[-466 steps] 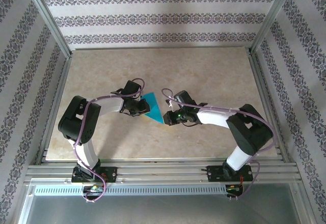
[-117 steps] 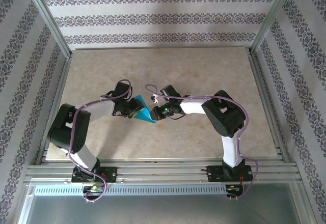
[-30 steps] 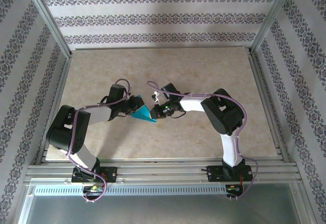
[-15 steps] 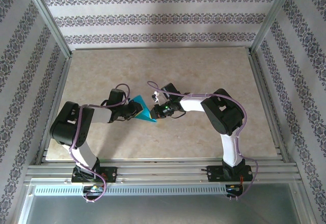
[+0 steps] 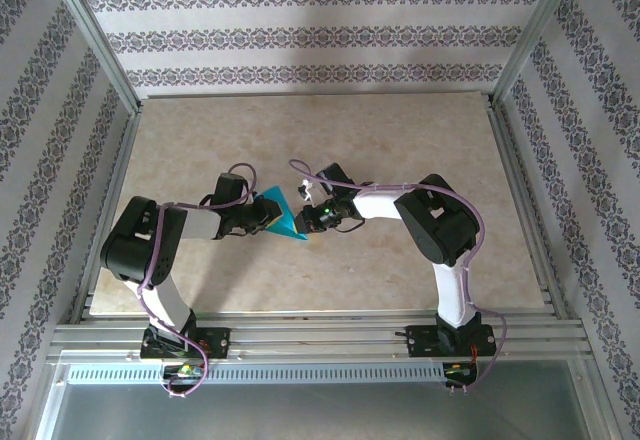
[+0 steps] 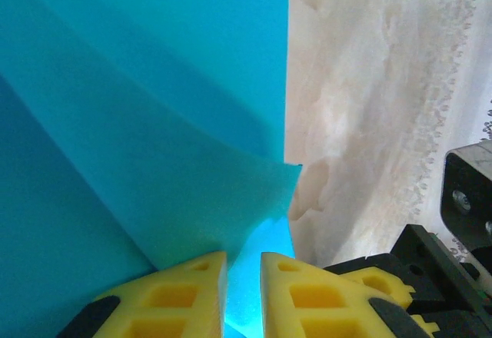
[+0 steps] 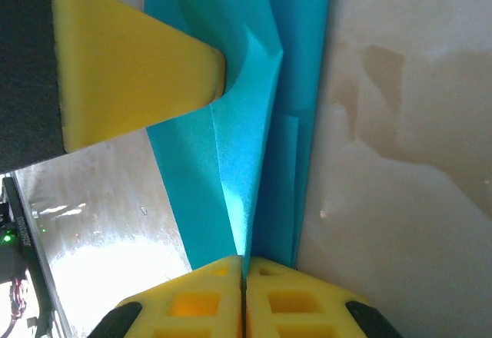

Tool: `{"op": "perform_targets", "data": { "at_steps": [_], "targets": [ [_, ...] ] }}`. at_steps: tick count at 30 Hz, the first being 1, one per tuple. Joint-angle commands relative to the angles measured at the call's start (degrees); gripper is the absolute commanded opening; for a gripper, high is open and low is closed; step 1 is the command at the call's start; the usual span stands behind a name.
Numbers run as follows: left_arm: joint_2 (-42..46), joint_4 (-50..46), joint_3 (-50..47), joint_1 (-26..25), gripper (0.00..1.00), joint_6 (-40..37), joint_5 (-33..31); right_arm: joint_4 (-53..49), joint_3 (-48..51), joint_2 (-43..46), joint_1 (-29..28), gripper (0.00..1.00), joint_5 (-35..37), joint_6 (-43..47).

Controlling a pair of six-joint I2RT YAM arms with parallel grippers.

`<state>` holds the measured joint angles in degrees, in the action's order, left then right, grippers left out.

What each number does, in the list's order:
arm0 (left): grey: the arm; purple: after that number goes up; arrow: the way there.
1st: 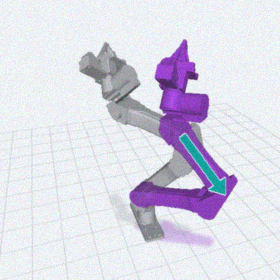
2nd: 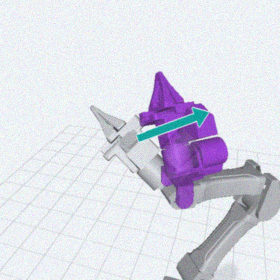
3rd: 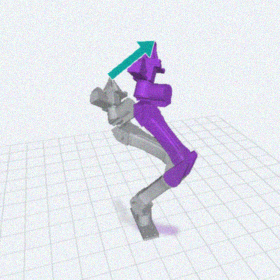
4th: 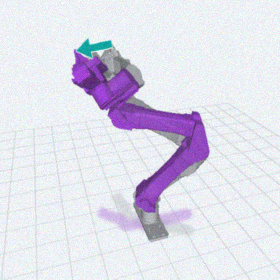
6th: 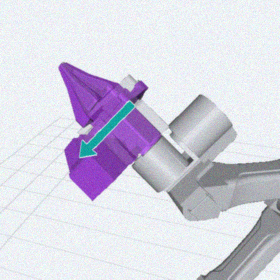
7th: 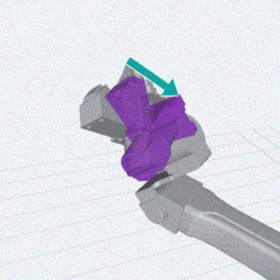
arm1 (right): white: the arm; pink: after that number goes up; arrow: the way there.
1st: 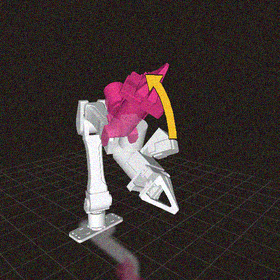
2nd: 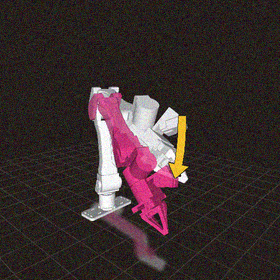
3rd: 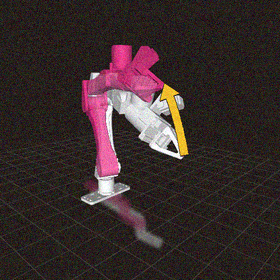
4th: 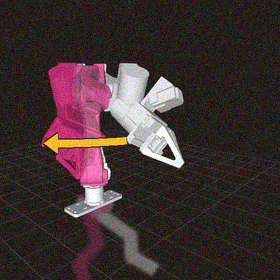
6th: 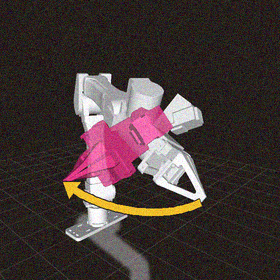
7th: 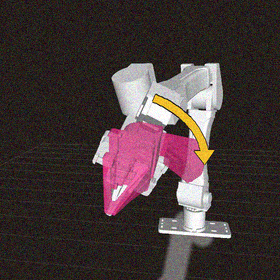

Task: Fold a paper plane with a square sheet of paper (pick it up from the middle)
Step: Fourth fold the wing at the center of the table.

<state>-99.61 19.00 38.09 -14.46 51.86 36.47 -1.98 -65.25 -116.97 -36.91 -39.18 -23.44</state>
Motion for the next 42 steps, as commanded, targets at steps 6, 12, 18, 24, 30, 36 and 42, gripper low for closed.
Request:
{"op": "perform_targets", "data": {
  "at_steps": [6, 12, 18, 24, 30, 36, 42],
  "targets": [
    [-0.1, 0.8, 1.6, 0.4, 0.21, 0.3, 1.8, -3.9, 2.4, -4.5, -1.3, 0.11, 6.2, 3.4],
    [-1.3, 0.6, 2.5, 0.3, 0.22, -0.5, 2.1, -3.8, 2.5, -4.8, -1.3, 0.12, 6.6, 3.5],
    [-2.8, -1.4, 3.4, 0.3, 0.20, -0.9, 1.2, -3.9, 2.6, -4.8, -1.2, 0.13, 6.8, 3.5],
    [-3.2, -3.3, 3.1, 0.3, 0.19, -1.2, 0.5, -3.6, 2.6, -2.5, -1.1, 0.19, 6.6, 2.3],
    [-2.8, -3.4, 2.0, 0.3, 0.20, -1.6, 0.3, -1.6, 5.2, 6.3, -0.7, 0.38, 8.1, -1.6],
    [-2.7, -3.2, 1.7, 0.4, 0.20, -1.7, 0.3, 1.2, 8.8, 12.9, -0.6, 0.40, 12.2, -7.9],
    [-3.1, -3.8, 2.0, 0.3, 0.20, -1.6, 0.3, 0.1, 5.4, 10.7, -1.5, 0.34, 10.8, -10.4]
  ]
}}
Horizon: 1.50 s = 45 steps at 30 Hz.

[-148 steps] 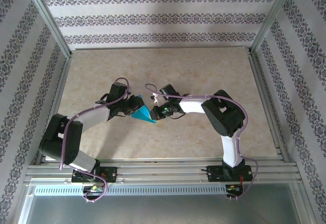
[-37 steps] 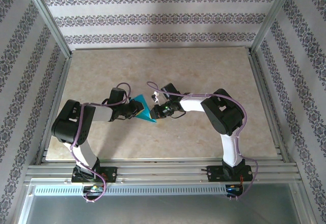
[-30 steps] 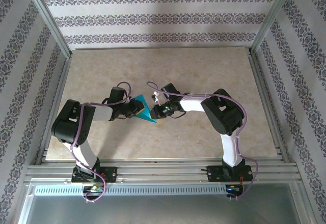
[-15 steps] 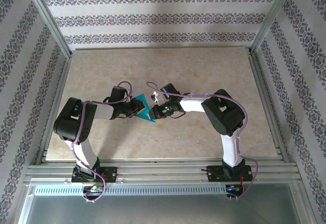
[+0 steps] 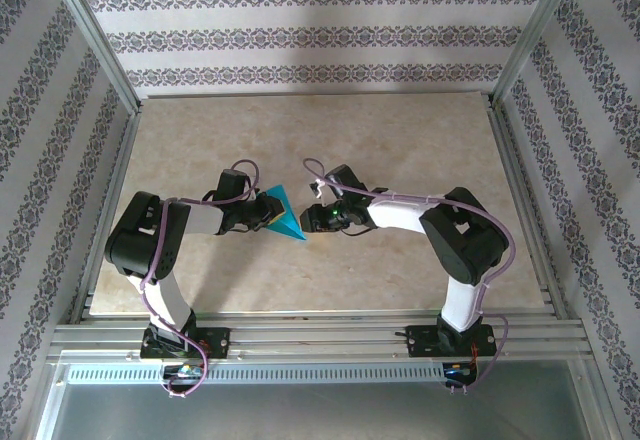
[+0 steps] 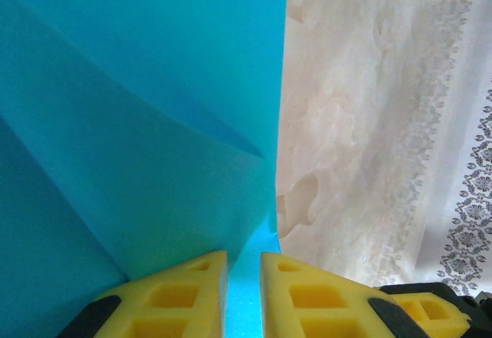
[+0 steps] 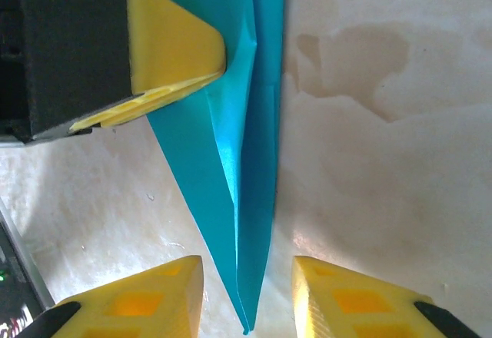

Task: Fold a paper plane with a square sheet of paper (pick it up from the middle)
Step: Fourth fold the wing at the center of the table.

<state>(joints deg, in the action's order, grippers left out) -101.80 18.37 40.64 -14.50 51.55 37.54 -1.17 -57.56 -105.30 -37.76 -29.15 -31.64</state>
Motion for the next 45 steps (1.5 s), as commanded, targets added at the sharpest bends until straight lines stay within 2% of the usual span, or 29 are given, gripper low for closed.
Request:
{"op": "perform_targets", "data": {
  "at_steps": [1, 10, 18, 25, 32, 38, 39, 42, 45],
  "targets": [
    [-1.1, -3.3, -0.5, 0.4, 0.20, -1.3, -0.7, -0.8, -3.0, -1.7, -0.8, 0.33, 0.7, -2.5],
    [-1.7, -3.2, -0.3, 0.4, 0.20, -0.8, -0.2, -1.7, -5.4, -5.4, -1.3, 0.28, -1.9, -2.6],
    [-1.7, -3.6, -0.5, 0.4, 0.20, -0.9, -0.4, -1.4, -4.9, -6.6, -1.3, 0.15, -4.3, -2.7],
    [-1.7, -3.9, -0.5, 0.4, 0.20, -0.8, -0.5, -1.2, -4.7, -8.2, -1.3, 0.11, -4.7, -2.9],
    [-1.7, -4.6, -0.1, 0.4, 0.20, -1.0, -0.6, -0.4, -4.4, -9.7, -1.1, 0.12, -5.1, -3.8],
    [-1.6, -5.7, 0.0, 0.4, 0.21, -1.6, -0.7, 0.4, -1.6, -0.9, 0.4, 0.31, -0.9, -2.8],
    [-1.5, -5.7, 0.0, 0.4, 0.21, -1.6, -0.7, -0.2, -1.5, 0.2, 0.4, 0.31, 0.0, -2.0],
    [-1.5, -5.7, 0.0, 0.4, 0.20, -1.7, -0.7, -1.3, -2.1, 0.5, 0.4, 0.31, -0.3, -0.7],
    [-1.6, -5.7, -0.1, 0.4, 0.21, -1.8, -0.7, -0.7, -3.9, -2.0, -0.4, 0.22, -5.1, -0.7]
  ]
}}
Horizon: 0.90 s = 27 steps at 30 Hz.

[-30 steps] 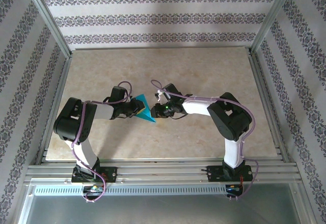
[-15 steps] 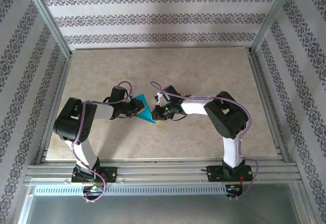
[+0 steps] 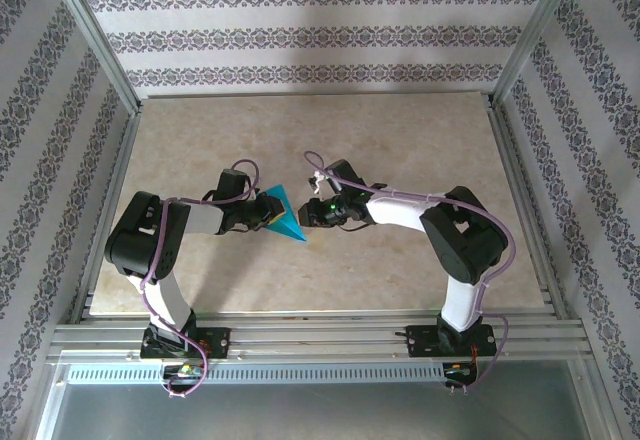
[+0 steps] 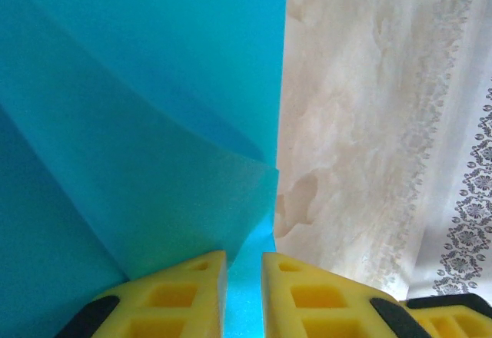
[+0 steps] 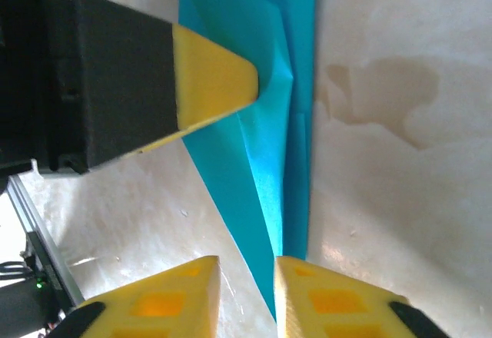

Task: Fold a paper plane with a square sheet of paper (pick it up from the middle)
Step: Fourth fold the wing at the center of the table.

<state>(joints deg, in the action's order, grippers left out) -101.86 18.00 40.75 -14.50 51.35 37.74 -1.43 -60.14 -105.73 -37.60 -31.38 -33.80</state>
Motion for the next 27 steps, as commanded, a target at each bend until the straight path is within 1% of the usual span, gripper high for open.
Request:
{"op": "perform_targets", "data": {
  "at_steps": [1, 4, 9, 19, 23, 27],
  "targets": [
    [-1.6, -5.3, -0.2, 0.4, 0.20, -1.6, -0.9, 0.0, -2.1, -2.5, -1.1, 0.19, -4.2, 1.1],
    [-1.6, -5.8, -0.2, 0.4, 0.20, -1.7, -1.1, 0.8, -3.3, -5.0, -1.7, 0.14, -6.2, -0.2],
    [-1.5, -5.8, -0.3, 0.4, 0.21, -1.6, -1.0, 1.8, -3.2, -7.8, -1.5, 0.12, -7.8, -1.5],
    [-1.8, -5.9, -0.2, 0.3, 0.21, -1.6, -1.1, 1.4, -2.5, -9.5, -1.3, 0.12, -8.4, -1.7],
    [-1.9, -6.1, -0.2, 0.4, 0.21, -1.6, -1.2, 1.4, -2.8, -9.9, -1.2, 0.12, -10.0, -1.7],
    [-2.0, -7.0, -0.1, 0.4, 0.20, -1.8, -1.6, 2.9, -2.0, -8.1, -0.8, 0.13, -10.3, -1.8]
  ]
}}
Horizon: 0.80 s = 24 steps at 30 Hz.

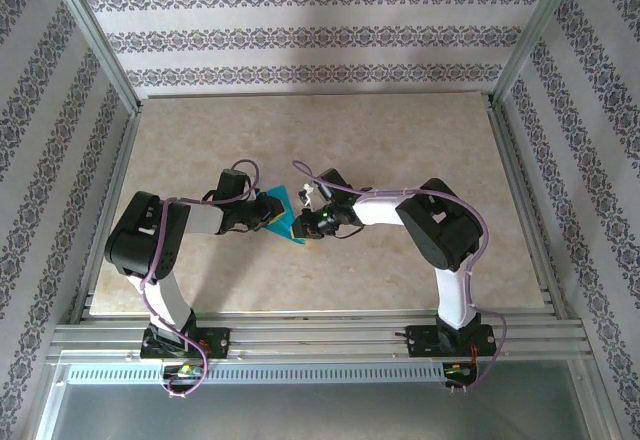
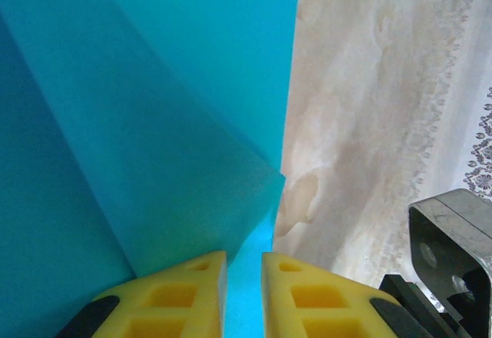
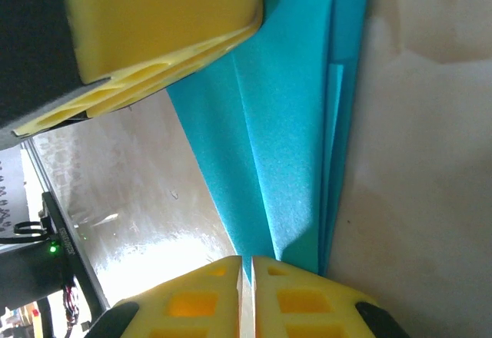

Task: Fold a paper plane with a square sheet of paper (pick it up from the middle)
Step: Fourth fold the wing at the center of the table.

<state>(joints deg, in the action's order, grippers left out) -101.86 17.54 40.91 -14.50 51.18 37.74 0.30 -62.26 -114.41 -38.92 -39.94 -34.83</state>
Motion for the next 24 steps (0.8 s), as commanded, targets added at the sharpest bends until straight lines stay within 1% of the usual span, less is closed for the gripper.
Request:
{"op": "perform_targets", "data": {
  "at_steps": [1, 6, 10, 13, 15, 19, 24],
  "targets": [
    [-2.0, -6.6, -0.3, 0.4, 0.20, -1.6, -1.6, 1.8, 0.4, 1.4, 0.8, 0.13, -1.6, -0.9],
    [-1.7, -6.6, -0.5, 0.4, 0.20, -1.3, -1.8, 3.4, 2.6, 5.4, 2.2, 0.17, 1.0, -0.8],
    [-1.2, -5.6, -1.0, 0.3, 0.20, 0.1, -2.3, 3.3, 3.7, 5.5, 2.2, 0.18, 2.9, -1.2],
    [-0.7, -4.9, -1.5, 0.1, 0.20, 1.5, -2.6, 1.3, 4.2, 5.9, 2.6, 0.22, 7.1, -1.9],
    [-0.4, -4.8, -1.5, 0.0, 0.20, 1.9, -2.5, 0.3, 4.2, 5.9, 2.7, 0.25, 8.1, -1.9],
    [0.0, -5.3, -1.4, -0.1, 0.21, 1.7, -2.5, 0.0, 3.2, 4.1, 2.2, 0.24, 4.2, -1.6],
    [-0.2, -5.0, -1.6, -0.2, 0.21, 1.9, -2.5, 0.8, 2.9, 3.4, 2.0, 0.15, 1.1, -2.0]
  ]
}}
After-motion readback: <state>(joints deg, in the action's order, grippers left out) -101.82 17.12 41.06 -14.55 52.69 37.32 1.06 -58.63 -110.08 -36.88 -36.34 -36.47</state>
